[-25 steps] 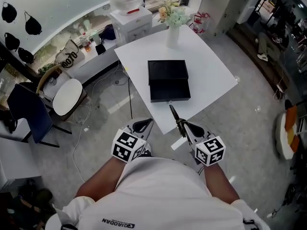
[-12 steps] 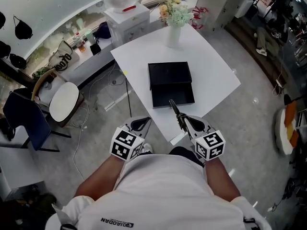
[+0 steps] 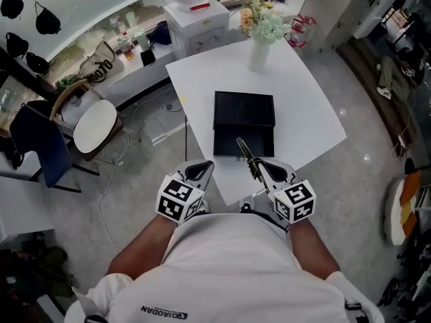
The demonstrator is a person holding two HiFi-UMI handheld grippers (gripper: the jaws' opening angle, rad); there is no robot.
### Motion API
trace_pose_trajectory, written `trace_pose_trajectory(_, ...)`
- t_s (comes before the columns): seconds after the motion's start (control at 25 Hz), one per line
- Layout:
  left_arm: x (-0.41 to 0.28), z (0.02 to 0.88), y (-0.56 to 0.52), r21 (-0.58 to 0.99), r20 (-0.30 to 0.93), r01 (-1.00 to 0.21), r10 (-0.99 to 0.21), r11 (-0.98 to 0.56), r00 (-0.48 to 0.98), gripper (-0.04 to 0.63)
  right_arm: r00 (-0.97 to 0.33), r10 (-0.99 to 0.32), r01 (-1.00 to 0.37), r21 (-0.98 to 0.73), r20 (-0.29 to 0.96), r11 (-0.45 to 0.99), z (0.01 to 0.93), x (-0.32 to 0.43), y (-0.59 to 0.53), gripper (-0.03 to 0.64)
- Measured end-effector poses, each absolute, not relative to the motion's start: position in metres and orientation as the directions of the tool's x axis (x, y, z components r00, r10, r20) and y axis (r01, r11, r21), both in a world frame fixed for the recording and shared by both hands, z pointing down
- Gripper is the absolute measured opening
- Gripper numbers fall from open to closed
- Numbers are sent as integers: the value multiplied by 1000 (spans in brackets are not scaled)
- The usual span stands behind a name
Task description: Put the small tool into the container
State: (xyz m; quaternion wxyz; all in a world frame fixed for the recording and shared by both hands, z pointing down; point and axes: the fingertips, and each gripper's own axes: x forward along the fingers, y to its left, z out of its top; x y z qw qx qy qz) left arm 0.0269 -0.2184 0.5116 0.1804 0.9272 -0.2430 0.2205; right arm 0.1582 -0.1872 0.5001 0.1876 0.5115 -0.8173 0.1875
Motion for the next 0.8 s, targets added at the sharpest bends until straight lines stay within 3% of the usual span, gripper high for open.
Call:
trace_pose_trajectory(0.28,33,513,-225,235,507,-605,-435,-761,744,9,-459,-708,-856,-56,537,513,503,171,-206,9)
trace_pose_trajectory(0.8,17,518,-217,247,538,-676,-482,-695,692,9,-437,-607,-715,153,664,683,534,171,-226,11)
